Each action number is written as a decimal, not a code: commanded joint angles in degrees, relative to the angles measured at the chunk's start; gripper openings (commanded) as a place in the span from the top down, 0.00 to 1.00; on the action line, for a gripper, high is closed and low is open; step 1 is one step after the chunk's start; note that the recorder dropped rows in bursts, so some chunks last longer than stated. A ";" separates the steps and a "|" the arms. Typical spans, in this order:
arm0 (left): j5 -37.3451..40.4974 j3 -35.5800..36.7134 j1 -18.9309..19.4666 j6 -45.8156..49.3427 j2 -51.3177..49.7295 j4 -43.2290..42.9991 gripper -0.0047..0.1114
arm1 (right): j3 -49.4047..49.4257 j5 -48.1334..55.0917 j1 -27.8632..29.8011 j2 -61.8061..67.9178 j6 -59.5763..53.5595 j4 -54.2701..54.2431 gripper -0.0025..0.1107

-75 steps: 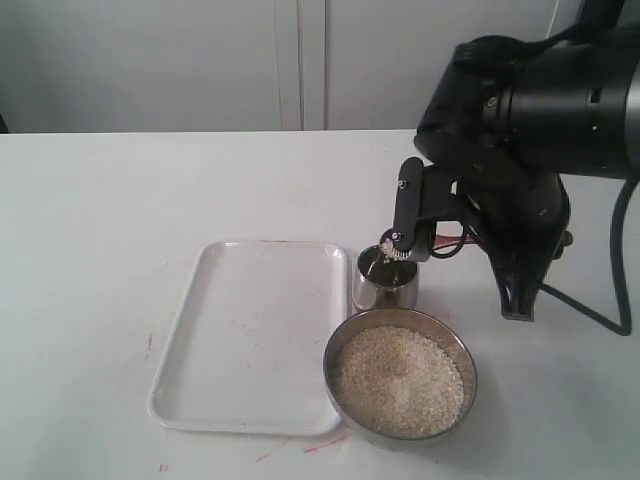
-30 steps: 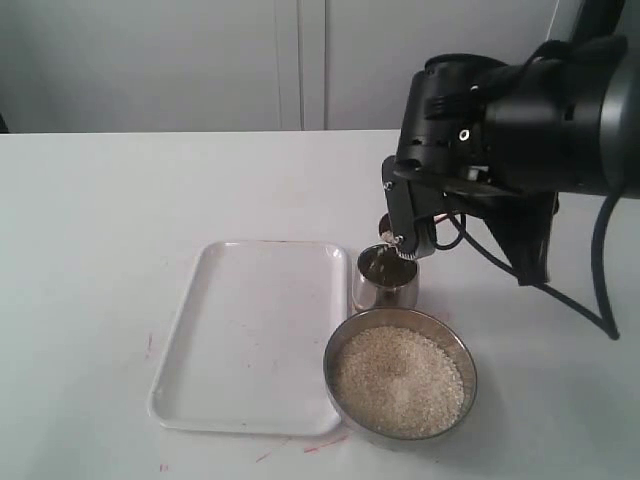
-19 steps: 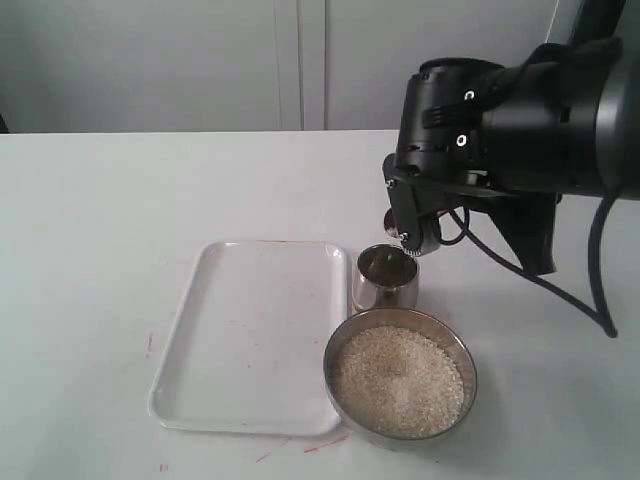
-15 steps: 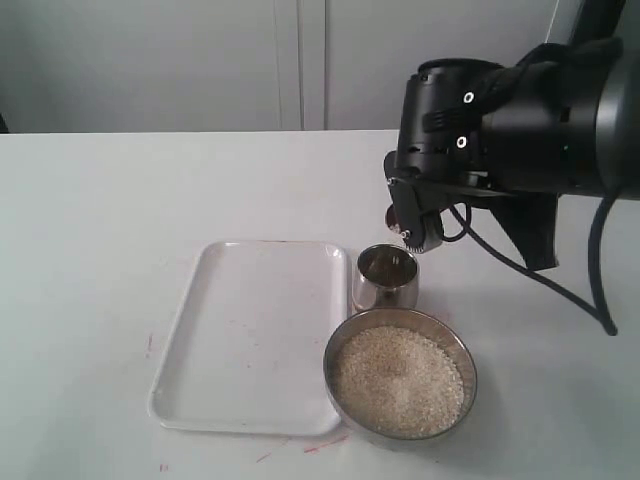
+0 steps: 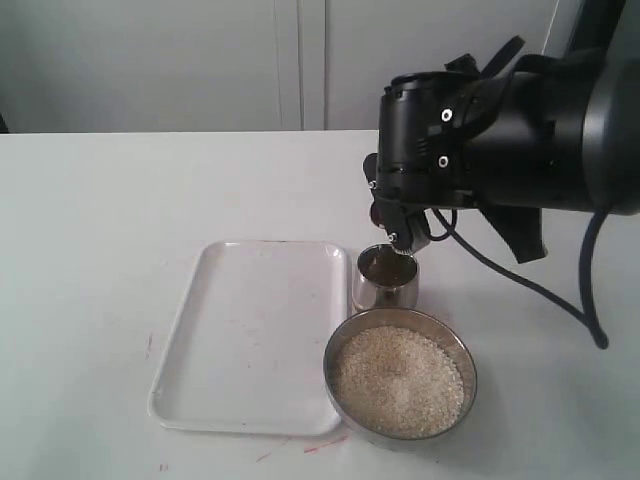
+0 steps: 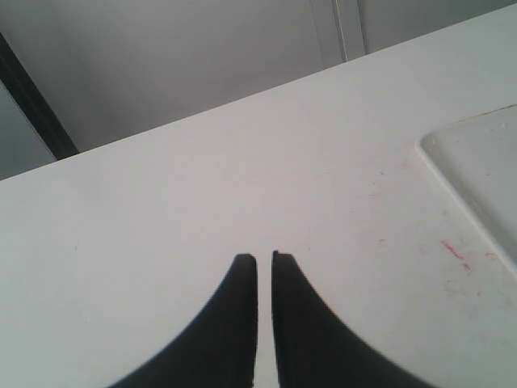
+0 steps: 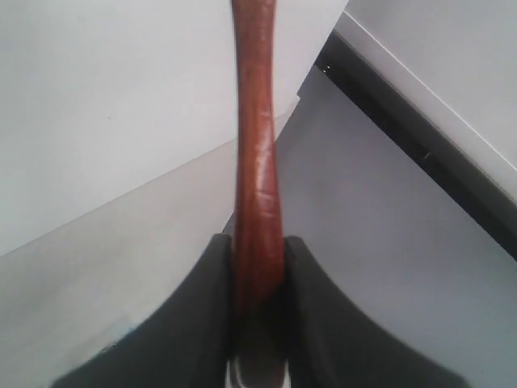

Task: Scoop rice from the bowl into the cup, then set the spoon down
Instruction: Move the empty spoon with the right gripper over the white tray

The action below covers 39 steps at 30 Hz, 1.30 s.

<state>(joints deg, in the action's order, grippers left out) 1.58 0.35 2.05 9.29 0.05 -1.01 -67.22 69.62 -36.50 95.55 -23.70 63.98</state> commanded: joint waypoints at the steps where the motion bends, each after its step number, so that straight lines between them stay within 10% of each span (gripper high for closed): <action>1: -0.34 -0.35 -0.16 -0.08 -0.05 0.50 0.84 | -0.24 0.35 -0.09 0.02 -0.48 3.02 0.98; 16: -0.34 -0.35 -0.16 -0.08 -0.05 0.50 0.84 | -0.24 0.35 -0.09 0.02 8.49 2.55 0.98; 27: -0.34 -0.35 -0.16 -0.08 -0.05 0.50 0.84 | -0.24 0.35 -0.09 -2.13 37.13 -27.62 0.98; 39: -0.34 -0.35 -0.16 -0.08 -0.05 0.50 0.84 | -0.24 0.35 -1.02 -9.01 36.31 -53.53 0.98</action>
<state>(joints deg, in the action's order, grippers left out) 1.58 0.35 2.05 9.29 0.05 -1.01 -67.22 69.74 -36.72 88.21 13.90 16.32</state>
